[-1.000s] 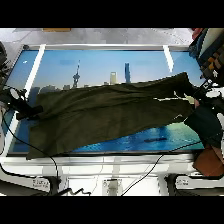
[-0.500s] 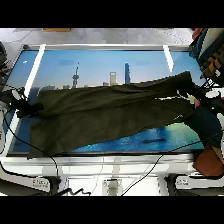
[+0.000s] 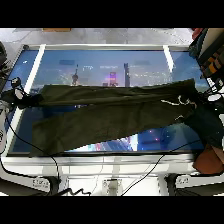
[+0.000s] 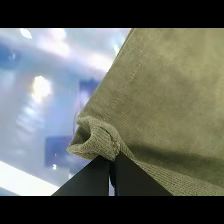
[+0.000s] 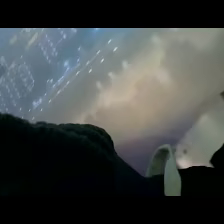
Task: Fold the clothes and pants, and hang the long-sleeved shirts on hangers.
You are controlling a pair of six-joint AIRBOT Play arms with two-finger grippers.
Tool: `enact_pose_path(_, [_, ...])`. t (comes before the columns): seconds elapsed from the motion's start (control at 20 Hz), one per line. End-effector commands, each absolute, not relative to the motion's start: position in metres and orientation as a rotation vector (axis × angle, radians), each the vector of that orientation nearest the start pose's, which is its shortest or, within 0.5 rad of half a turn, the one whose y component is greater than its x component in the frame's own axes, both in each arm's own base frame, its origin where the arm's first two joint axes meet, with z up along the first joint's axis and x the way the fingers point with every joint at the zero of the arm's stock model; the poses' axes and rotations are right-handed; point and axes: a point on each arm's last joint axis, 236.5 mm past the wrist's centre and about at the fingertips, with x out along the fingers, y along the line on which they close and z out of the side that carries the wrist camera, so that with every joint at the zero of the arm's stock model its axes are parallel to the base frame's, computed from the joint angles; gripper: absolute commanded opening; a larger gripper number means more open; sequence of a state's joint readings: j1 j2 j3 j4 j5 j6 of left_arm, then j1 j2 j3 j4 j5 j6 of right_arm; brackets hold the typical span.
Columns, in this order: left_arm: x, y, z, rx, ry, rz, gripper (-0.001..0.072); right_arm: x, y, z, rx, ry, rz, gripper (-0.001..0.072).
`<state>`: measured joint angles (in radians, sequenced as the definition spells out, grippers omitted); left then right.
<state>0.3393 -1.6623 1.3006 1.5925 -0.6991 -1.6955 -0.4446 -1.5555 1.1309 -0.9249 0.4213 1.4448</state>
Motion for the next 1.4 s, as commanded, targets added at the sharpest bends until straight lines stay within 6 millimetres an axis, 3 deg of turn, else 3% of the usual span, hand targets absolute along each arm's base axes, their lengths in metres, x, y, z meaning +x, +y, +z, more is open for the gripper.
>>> enact_pose_path(0.0, [0.488, 0.181, -0.068, -0.226, 1.001, 0.383, 0.0023, 0.514, -0.141, -0.028, 0.693, 0.685, -0.319, 0.0037])
enact_pose_path(0.15, [0.487, 0.191, -0.067, -0.182, 0.998, 0.395, 0.0023, 0.535, -0.131, -0.009, 0.644, 0.576, -0.313, 0.0037])
enact_pose_path(0.4, [0.488, 0.194, -0.066, -0.183, 0.987, 0.398, 0.0024, 0.548, -0.154, 0.017, 0.596, 0.429, -0.363, 0.0054])
enact_pose_path(0.45, [0.489, 0.193, -0.066, -0.183, 0.987, 0.396, 0.0025, 0.55, -0.157, 0.021, 0.575, 0.41, -0.367, 0.0248])
enact_pose_path(0.5, [0.489, 0.191, -0.066, -0.181, 0.988, 0.392, 0.0098, 0.551, -0.158, 0.024, 0.539, 0.399, -0.363, 0.0549])
enact_pose_path(0.55, [0.49, 0.187, -0.066, -0.187, 0.989, 0.388, 0.0327, 0.552, -0.161, 0.027, 0.5, 0.39, -0.362, 0.061])
enact_pose_path(0.6, [0.489, 0.185, -0.068, -0.19, 1.001, 0.384, 0.0606, 0.553, -0.163, 0.029, 0.48, 0.385, -0.361, 0.061])
enact_pose_path(0.65, [0.486, 0.181, -0.07, -0.19, 1.018, 0.38, 0.0686, 0.553, -0.167, 0.032, 0.482, 0.377, -0.366, 0.0609])
enact_pose_path(0.85, [0.461, 0.177, -0.081, -0.208, 1.133, 0.391, 0.0682, 0.549, -0.181, 0.04, 0.518, 0.436, -0.348, 0.0598])
enact_pose_path(0.9, [0.453, 0.177, -0.083, -0.215, 1.166, 0.396, 0.0643, 0.544, -0.184, 0.038, 0.532, 0.484, -0.334, 0.0595])
enact_pose_path(1.0, [0.439, 0.179, -0.079, -0.222, 1.21, 0.411, 0.0492, 0.522, -0.194, 0.03, 0.546, 0.624, -0.304, 0.0594])
enact_pose_path(1.1, [0.419, 0.188, -0.071, -0.247, 1.254, 0.452, 0.0451, 0.494, -0.209, 0.024, 0.55, 0.75, -0.296, 0.0594])
enact_pose_path(1.2, [0.409, 0.196, -0.046, -0.288, 1.227, 0.489, 0.0431, 0.472, -0.224, 0.025, 0.584, 0.818, -0.3, 0.0593])
enact_pose_path(1.35, [0.394, 0.208, 0.015, -0.295, 1.124, 0.531, 0.043, 0.448, -0.242, 0.024, 0.626, 0.866, -0.322, 0.0594])
